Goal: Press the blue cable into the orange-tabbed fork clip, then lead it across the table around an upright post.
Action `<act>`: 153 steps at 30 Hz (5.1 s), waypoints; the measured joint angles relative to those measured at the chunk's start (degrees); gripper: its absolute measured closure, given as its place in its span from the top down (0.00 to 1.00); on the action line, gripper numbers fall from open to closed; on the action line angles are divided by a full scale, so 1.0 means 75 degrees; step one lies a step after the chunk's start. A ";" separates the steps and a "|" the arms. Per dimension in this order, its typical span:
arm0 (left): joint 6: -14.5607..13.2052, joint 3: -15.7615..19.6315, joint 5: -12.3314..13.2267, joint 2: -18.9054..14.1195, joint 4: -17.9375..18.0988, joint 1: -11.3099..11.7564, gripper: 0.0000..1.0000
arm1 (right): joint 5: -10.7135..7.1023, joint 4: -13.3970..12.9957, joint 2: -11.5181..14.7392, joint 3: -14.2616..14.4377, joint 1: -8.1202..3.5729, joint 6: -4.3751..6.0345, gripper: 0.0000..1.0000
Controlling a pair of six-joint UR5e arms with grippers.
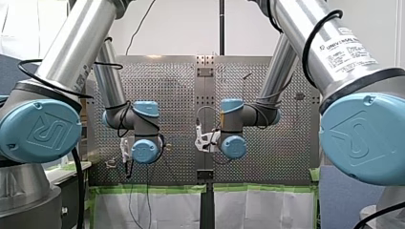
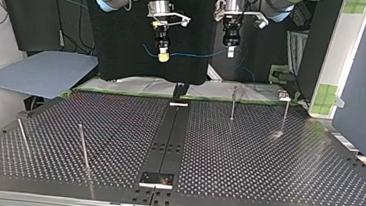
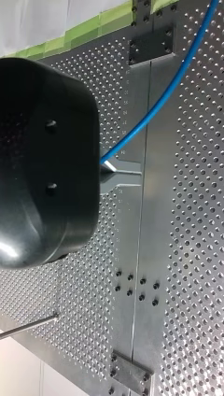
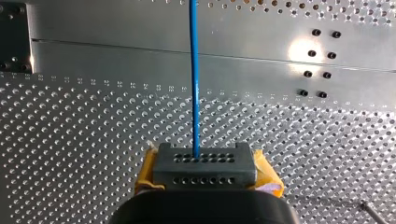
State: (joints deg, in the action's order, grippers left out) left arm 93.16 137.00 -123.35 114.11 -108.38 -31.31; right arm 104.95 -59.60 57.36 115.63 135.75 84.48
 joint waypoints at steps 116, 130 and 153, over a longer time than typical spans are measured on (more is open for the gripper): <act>0.0000 0.0012 0.0000 0.0457 0.0035 -0.0094 0.00 | 0.0572 0.0571 -0.0560 0.0022 -0.0068 -0.0161 0.00; -0.0001 0.0012 0.0001 0.0459 0.0037 -0.0095 0.00 | 0.0901 0.0936 -0.0854 0.0023 -0.0070 -0.0165 0.00; 0.0752 -0.0003 0.0800 0.1613 0.1156 0.0320 0.00 | 0.0160 0.0784 -0.0314 -0.0791 -0.0151 0.0577 0.00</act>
State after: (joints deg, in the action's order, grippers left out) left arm 98.80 136.98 -117.35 126.20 -99.71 -28.91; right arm 106.15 -53.72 55.00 109.70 134.62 88.81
